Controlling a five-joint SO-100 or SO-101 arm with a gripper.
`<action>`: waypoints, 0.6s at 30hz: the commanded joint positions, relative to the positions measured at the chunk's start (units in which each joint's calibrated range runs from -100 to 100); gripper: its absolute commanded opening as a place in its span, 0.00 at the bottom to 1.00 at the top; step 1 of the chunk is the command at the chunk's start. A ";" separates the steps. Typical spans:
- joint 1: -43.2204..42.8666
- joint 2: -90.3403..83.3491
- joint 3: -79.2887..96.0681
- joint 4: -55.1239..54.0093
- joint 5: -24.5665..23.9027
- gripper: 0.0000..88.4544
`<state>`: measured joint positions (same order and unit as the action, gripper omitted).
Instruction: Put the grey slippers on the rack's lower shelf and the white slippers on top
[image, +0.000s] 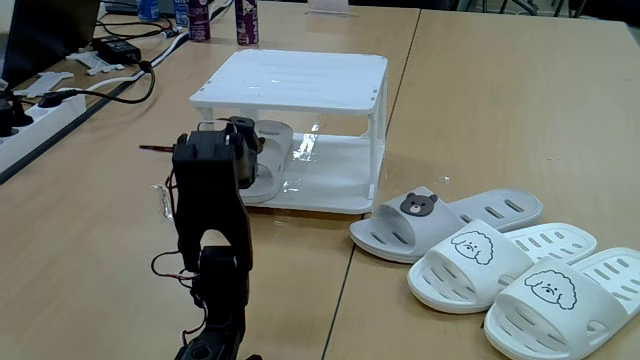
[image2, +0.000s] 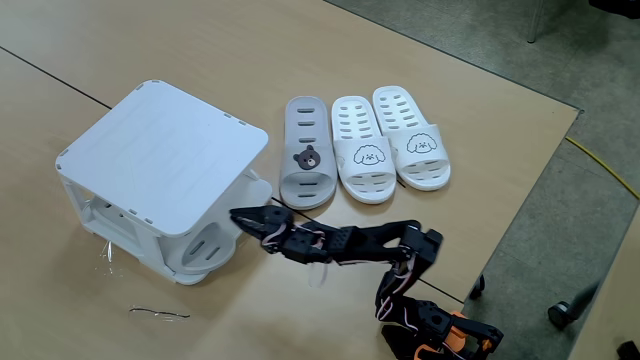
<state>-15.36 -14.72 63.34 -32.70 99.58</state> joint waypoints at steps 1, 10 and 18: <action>-0.10 -7.28 12.93 -20.19 0.42 0.01; -1.26 -1.81 35.21 -35.72 0.42 0.01; 10.34 24.52 25.02 -47.28 0.42 0.01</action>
<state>-10.56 1.94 95.60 -75.54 99.58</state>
